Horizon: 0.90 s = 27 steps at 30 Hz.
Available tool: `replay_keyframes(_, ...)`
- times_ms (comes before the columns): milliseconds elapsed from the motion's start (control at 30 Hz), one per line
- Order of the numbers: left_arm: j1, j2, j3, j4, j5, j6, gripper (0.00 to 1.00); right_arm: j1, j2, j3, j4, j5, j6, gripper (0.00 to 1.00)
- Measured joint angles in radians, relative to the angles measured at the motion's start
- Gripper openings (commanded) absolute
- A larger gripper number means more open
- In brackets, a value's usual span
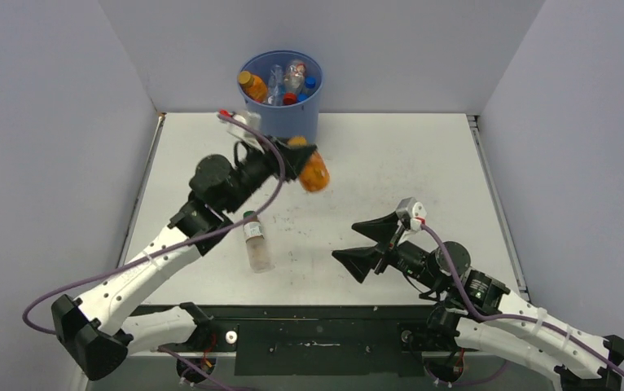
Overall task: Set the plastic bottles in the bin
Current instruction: Place the plastic bottle in the trash bin.
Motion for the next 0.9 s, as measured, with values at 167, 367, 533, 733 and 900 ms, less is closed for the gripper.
replay_keyframes(167,0.307,0.148,0.157,0.166,-0.039,-0.043,0.00,0.000,-0.058,-0.007,-0.014,0.076,0.006,0.90)
replay_keyframes(367,0.437,0.425,0.351,0.423,-0.072,-0.025,0.00,0.000,-0.047,-0.085,0.019,0.139,0.028,0.90)
replay_keyframes(533,0.471,0.704,0.560,0.577,-0.044,0.001,0.00,0.000,-0.032,-0.115,0.018,0.168,0.026,0.90)
replay_keyframes(733,0.476,0.991,0.819,0.605,0.038,0.081,0.00,0.000,-0.061,-0.138,0.017,0.204,0.025,0.90)
replay_keyframes(900,0.468,1.095,0.870,0.601,0.109,0.161,0.00,0.000,-0.062,-0.146,0.020,0.211,0.047,0.90)
